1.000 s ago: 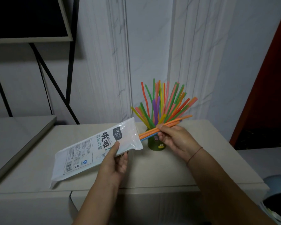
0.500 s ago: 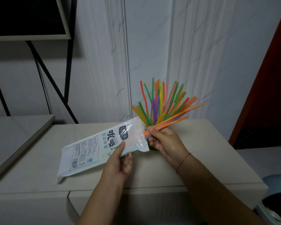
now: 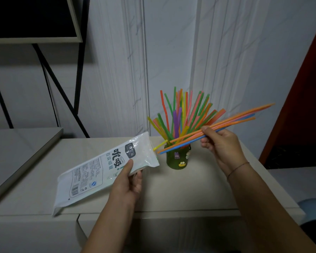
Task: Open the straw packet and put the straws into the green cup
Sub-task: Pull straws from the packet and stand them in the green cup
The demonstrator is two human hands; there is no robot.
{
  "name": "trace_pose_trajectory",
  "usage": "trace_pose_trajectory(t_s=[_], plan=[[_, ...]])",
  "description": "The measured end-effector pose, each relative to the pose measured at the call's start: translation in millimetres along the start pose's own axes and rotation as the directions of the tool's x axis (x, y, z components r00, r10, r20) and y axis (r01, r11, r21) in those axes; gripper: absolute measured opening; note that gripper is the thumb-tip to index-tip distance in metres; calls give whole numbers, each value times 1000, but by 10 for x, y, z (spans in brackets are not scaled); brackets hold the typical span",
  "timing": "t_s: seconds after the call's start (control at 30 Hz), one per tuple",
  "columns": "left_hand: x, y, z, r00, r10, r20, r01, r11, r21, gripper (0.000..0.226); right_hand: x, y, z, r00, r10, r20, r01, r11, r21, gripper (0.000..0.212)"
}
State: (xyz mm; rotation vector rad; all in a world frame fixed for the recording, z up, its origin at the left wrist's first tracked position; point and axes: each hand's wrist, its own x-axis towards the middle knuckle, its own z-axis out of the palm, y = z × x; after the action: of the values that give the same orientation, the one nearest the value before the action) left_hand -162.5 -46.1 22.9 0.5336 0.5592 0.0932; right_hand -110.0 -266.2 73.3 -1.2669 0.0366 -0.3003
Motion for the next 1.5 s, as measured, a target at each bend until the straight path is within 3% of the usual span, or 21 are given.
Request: trace_pose_trajectory(t_s=[0.33, 0.57, 0.73, 0.83, 0.97, 1.33, 1.5], plan=[[-5, 32, -4, 1000, 14, -17, -14, 1000, 13, 14, 88, -24, -47, 971, -188, -151, 169, 977, -134, 9], [-11, 49, 3, 1000, 3, -28, -3, 1000, 15, 13, 150, 30, 129, 954, -277, -116, 221, 908, -356, 16], [-2, 45, 15, 1000, -3, -26, 3, 1000, 3, 15, 245, 83, 210, 976, -218, -20, 175, 831, -529, 8], [20, 38, 25, 1000, -4, -29, 5, 1000, 22, 15, 280, 120, 222, 990, -141, 23, 125, 773, -621, 17], [40, 25, 34, 1000, -13, -28, 13, 999, 29, 15, 283, 137, 249, 997, -57, 60, 82, 779, -622, 23], [52, 16, 58, 999, -33, -18, 33, 999, 16, 16, 368, 11, 309, 981, -179, 69, 169, 640, -750, 23], [54, -1, 58, 999, -40, -18, 41, 999, 13, 16, 358, 232, 414, 991, -1, 136, 108, 607, -787, 19]])
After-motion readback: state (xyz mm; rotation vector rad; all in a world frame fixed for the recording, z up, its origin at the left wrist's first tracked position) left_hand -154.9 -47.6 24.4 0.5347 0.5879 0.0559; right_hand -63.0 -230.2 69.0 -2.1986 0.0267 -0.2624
